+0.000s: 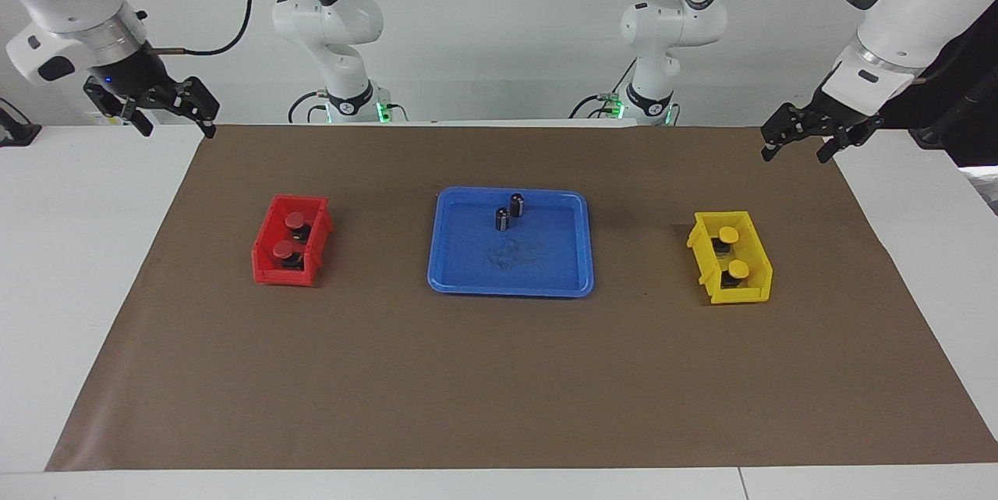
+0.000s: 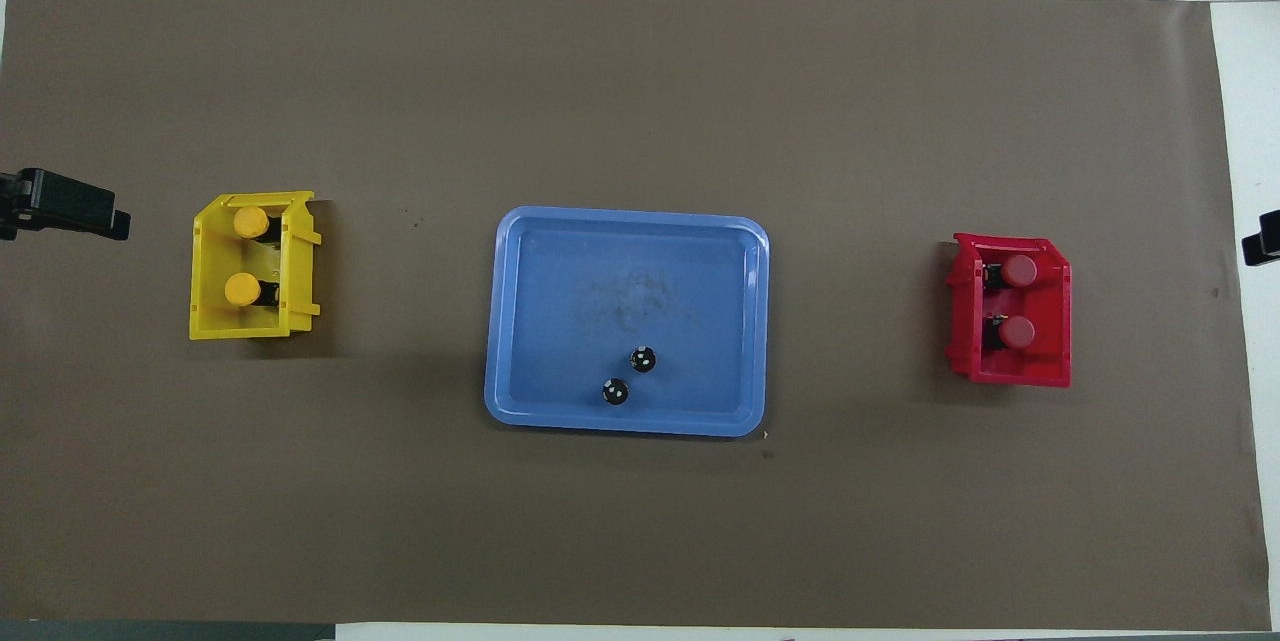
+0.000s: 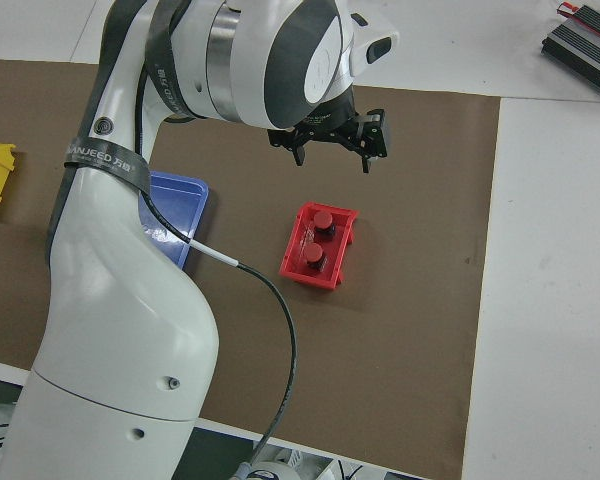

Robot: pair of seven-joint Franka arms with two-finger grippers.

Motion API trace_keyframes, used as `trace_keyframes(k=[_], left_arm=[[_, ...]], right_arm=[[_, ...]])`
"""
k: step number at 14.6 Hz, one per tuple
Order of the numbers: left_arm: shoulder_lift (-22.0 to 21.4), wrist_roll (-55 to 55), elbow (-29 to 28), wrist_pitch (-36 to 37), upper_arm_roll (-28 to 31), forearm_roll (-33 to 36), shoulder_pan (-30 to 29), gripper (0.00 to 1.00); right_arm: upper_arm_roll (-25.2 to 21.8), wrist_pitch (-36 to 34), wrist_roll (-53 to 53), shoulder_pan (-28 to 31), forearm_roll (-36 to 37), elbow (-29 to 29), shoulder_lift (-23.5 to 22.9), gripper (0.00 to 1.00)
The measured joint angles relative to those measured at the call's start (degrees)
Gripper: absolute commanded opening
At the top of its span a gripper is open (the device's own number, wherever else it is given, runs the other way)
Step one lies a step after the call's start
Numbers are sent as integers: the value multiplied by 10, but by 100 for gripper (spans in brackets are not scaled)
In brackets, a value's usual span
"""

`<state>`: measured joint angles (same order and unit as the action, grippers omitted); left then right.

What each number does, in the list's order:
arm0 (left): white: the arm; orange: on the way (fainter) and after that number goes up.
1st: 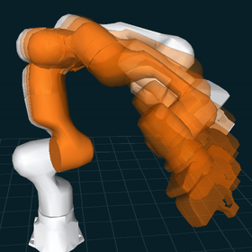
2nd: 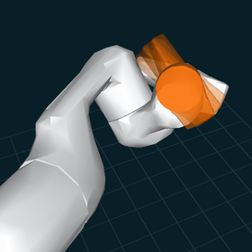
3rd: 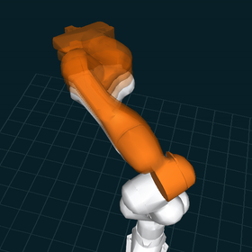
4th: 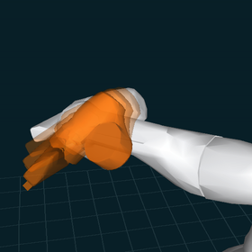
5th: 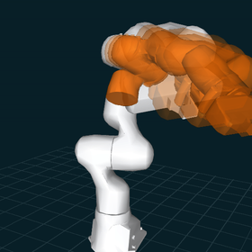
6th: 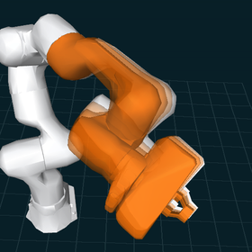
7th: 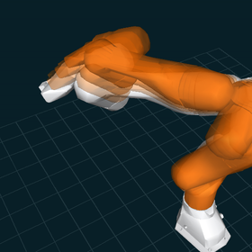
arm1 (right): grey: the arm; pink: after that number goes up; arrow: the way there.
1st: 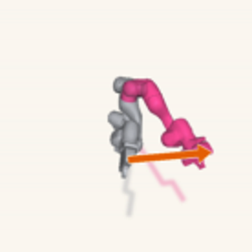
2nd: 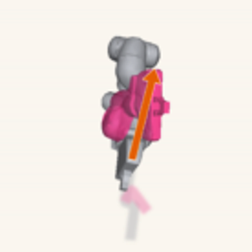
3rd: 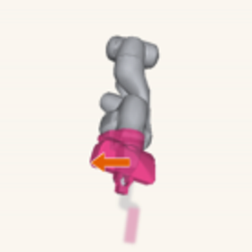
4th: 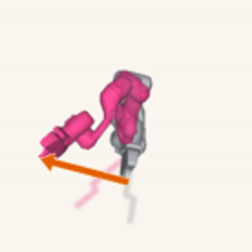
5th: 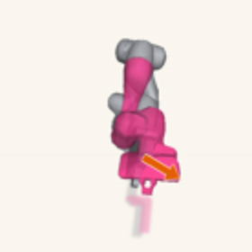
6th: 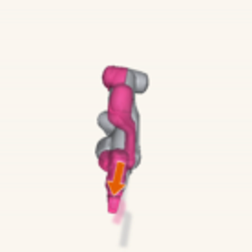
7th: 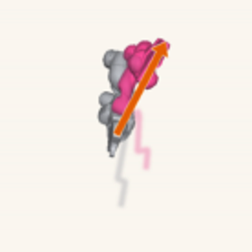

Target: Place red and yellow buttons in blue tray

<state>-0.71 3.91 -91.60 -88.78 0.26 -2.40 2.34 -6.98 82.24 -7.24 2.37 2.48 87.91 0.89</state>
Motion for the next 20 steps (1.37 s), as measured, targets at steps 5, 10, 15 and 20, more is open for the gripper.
trace_keyframes(k=[5,10,15,20], left_arm=[[0,0,0,0,0,0,0,100],[0,0,0,0,0,0,0,100],[0,0,0,0,0,0,0,100],[0,0,0,0,0,0,0,100]], right_arm=[[0,0,0,0,0,0,0,100],[-1,2,0,0,0,5,0,100],[0,37,0,-1,-3,12,0,100],[0,141,12,-23,-19,81,-4,92]])
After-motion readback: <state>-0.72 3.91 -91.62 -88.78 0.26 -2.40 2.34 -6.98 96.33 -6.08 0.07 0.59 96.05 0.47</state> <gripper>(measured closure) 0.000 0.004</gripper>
